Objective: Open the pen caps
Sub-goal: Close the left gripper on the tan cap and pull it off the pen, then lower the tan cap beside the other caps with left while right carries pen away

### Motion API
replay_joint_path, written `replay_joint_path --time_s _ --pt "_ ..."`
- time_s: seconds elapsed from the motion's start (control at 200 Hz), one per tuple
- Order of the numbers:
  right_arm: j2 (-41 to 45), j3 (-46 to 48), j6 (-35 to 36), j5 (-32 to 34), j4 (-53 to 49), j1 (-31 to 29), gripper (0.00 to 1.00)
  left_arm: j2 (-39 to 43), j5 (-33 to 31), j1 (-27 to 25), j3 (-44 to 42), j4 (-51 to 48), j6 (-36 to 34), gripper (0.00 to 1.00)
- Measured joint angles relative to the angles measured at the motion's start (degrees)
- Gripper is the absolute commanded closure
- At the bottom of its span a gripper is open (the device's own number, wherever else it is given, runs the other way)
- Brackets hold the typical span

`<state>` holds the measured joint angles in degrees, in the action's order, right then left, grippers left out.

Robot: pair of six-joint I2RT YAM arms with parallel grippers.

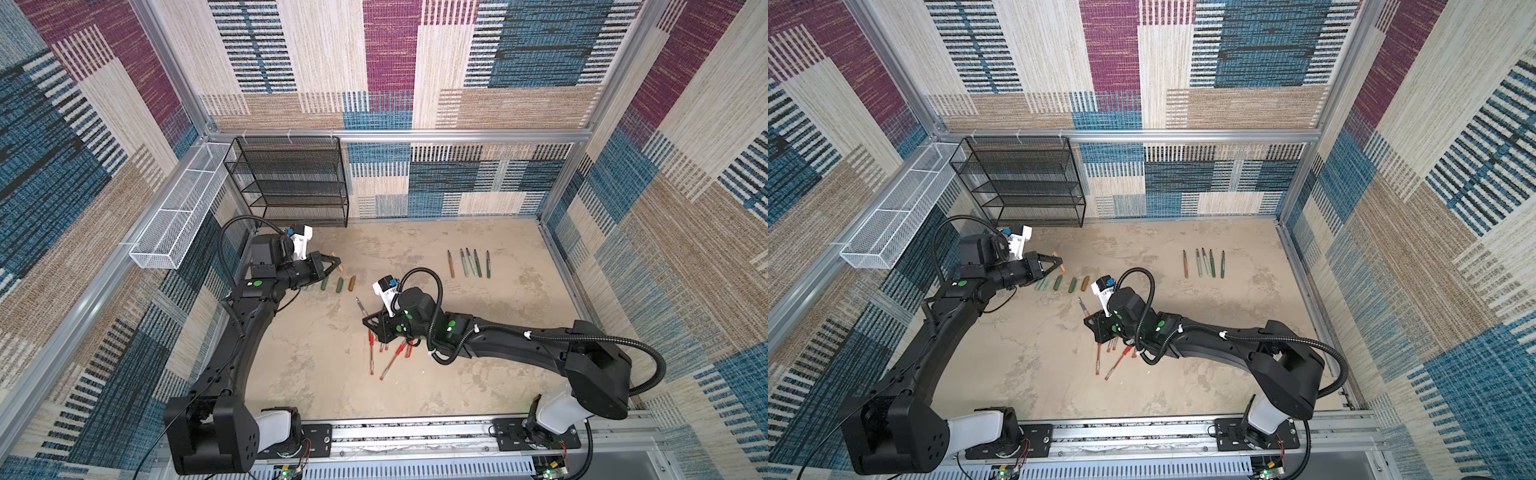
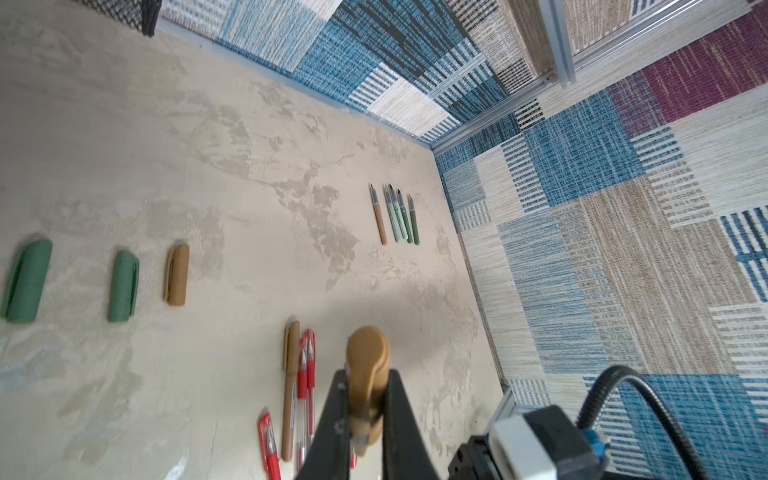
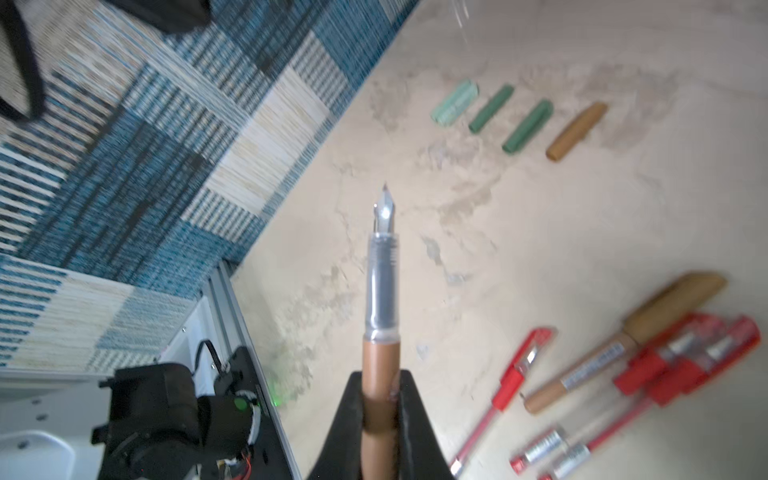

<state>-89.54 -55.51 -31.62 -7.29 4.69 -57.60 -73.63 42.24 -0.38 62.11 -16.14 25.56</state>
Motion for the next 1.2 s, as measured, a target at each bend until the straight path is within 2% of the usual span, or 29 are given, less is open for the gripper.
replay_joint_path --time_s 0.165,0.291,0.441,0.536,0.676,0.791,1.197 --pt "2.97 2.80 -1.14 1.70 -1.18 0.20 1.00 -2.12 -3.32 0.15 0.07 4.11 -0.02 1.00" --pt "6.25 4.98 -2.27 4.31 -2.67 0.26 1.00 -5.42 -4.70 -1.46 2.32 3.37 -1.05 1.00" --pt "11.39 8.92 -4.66 8.07 -4.35 2.29 1.00 -11.06 -6.47 -5.68 6.38 -0.31 -5.46 1.00" --pt "15.30 10.58 -6.05 11.63 -6.21 3.52 1.00 -15.78 -9.42 -8.31 8.61 -3.48 -8.04 1.00" --pt "19.41 12.11 -7.15 13.55 -9.27 5.01 1.00 -22.69 -13.75 -10.88 12.68 -8.15 -13.25 1.00" --pt "22.21 13.18 -7.37 15.85 -11.54 5.73 1.00 -27.89 -16.81 -11.96 15.98 -11.30 -16.26 1.00" --pt "26.69 16.96 -8.44 16.85 -14.53 6.47 1.00 -43.39 -22.84 -13.25 27.93 -19.23 -20.79 1.00"
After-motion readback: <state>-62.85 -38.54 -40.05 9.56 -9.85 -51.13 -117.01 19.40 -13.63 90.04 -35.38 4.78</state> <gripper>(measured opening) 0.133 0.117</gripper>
